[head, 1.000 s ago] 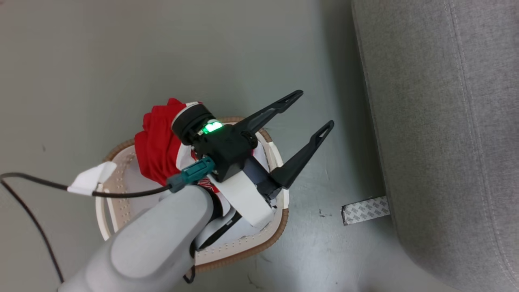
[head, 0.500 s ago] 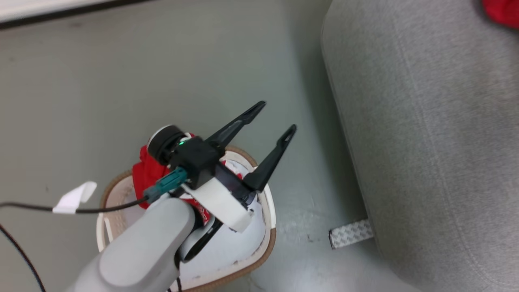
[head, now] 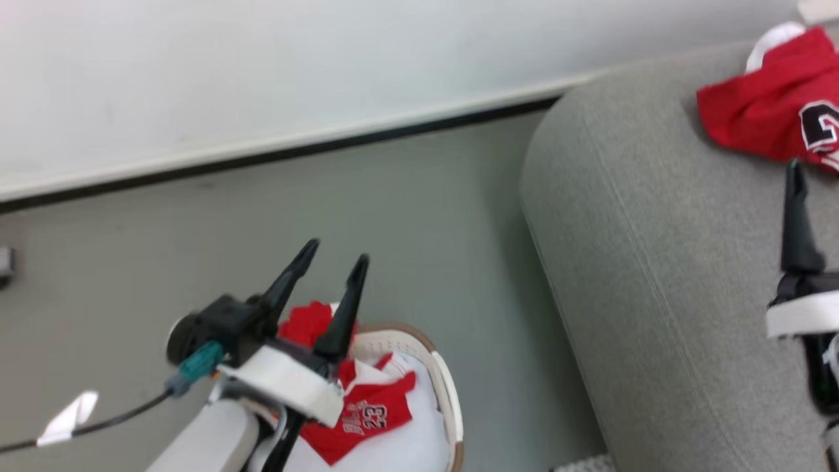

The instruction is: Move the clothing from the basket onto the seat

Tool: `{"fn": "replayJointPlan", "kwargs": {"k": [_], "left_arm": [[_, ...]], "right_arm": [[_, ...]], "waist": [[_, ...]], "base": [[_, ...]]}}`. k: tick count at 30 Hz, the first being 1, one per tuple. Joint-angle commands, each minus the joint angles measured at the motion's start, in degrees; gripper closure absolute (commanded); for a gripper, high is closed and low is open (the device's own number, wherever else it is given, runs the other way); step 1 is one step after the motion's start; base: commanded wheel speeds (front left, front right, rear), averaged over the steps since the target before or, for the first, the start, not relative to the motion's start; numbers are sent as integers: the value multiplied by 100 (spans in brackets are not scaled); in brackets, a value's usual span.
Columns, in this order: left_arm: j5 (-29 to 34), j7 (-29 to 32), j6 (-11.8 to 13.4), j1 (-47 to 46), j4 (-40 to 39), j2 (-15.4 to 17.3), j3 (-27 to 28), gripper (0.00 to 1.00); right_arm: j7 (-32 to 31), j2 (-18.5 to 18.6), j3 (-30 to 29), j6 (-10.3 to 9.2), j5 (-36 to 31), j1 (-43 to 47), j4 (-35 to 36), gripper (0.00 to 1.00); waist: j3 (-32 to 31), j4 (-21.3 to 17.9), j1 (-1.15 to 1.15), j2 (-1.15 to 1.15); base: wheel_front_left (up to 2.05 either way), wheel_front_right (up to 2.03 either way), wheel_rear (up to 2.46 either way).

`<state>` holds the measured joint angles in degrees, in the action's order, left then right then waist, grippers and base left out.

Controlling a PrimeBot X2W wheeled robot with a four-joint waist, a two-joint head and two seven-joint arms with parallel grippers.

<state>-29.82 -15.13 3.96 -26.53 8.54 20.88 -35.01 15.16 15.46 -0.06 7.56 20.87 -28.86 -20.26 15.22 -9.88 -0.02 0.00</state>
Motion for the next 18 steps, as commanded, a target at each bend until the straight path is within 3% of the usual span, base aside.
{"fn": "replayJointPlan", "kwargs": {"k": [1,8,18], "left_arm": [[48,0,32,377,-5,-45,193,0],[286,-2,-3,1251,33,-240,853,0],[699,-2,-117,2349,-79,-622,1783,0]], "right_arm": [[-1,-133,25,-13,-106,358,158,0],[-1,-455,149,-14,-727,1186,475,0],[-2,-1040,224,-14,-1257,2181,645,0]], "waist": [[-537,360,2,0],[-1030,724,2,0],[-1471,875,2,0]], "base": [[0,0,0],[0,0,0],[0,0,0]]}}
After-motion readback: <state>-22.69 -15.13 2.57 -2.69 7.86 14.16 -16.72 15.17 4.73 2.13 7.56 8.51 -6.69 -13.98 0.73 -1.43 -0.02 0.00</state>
